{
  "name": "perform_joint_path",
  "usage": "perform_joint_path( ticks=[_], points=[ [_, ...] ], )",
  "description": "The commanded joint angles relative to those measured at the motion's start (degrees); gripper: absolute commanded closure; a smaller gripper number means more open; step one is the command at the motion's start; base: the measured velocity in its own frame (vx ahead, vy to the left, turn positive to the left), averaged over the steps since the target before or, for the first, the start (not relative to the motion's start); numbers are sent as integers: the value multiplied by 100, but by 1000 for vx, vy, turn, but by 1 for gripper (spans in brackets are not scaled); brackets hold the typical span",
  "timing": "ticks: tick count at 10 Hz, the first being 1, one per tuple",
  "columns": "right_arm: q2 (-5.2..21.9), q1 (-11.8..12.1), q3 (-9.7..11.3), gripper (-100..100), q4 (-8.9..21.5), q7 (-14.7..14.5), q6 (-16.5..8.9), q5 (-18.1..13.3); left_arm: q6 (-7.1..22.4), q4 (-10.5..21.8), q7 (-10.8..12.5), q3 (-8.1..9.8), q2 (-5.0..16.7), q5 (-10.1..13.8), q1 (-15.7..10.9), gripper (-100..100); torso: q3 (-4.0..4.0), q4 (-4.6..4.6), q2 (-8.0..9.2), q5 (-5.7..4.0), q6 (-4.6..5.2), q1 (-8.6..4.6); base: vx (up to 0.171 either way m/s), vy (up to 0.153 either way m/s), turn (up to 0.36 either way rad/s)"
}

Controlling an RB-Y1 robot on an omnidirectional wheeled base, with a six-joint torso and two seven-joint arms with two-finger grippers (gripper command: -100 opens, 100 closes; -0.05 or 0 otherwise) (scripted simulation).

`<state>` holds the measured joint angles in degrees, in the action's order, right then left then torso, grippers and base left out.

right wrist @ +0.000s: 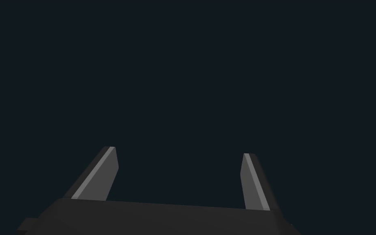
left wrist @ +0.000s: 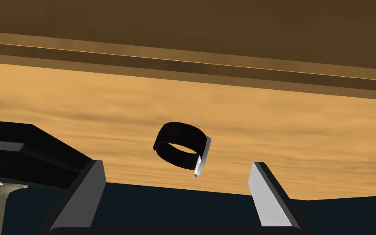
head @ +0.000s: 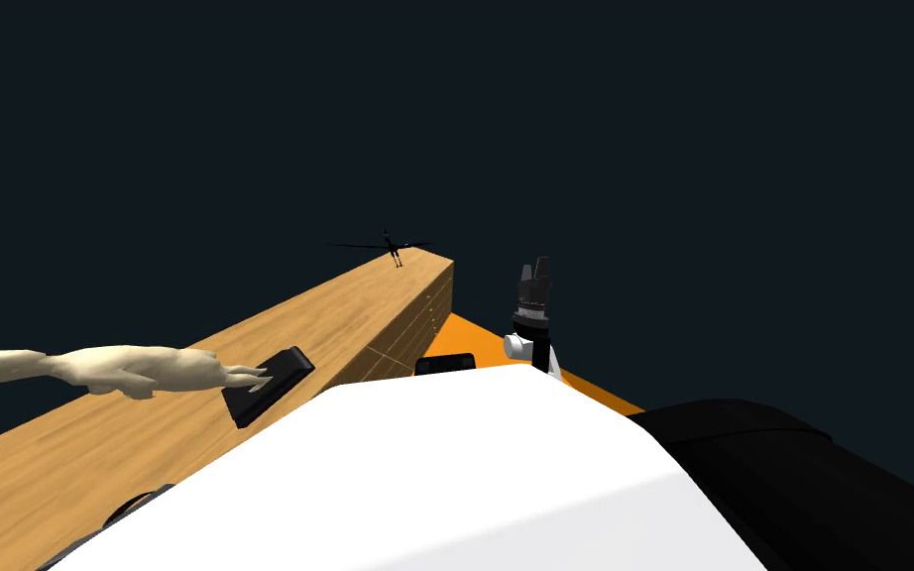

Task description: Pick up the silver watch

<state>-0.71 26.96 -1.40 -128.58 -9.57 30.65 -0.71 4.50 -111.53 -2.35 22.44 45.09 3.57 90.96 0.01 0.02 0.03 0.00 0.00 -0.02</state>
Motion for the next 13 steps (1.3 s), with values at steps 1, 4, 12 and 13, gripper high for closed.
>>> perform_joint_path(
  ticks=[1, 4, 12, 13],
  points=[
    [0, 0, 0, 0, 0, 0, 0, 0, -19, 196, -30, -113, -37, -34, -191, -100, 0, 0, 0, 0, 0, 0, 18, 28, -63],
    [0, 0, 0, 0, 0, 0, 0, 0, -29, 245, -34, -135, -38, -39, -230, 100, 1, 0, 2, 1, -1, 4, 10, 17, -18],
    [0, 0, 0, 0, 0, 0, 0, 0, -4, 62, -16, -34, -2, -11, -61, 100, 19, 13, 25, -7, -7, -21, -4, -8, 19],
    [0, 0, 0, 0, 0, 0, 0, 0, -1, 50, -13, -26, 0, -9, -50, 0, 18, 14, 24, -4, -5, -14, 0, 0, 0]
  ],
)
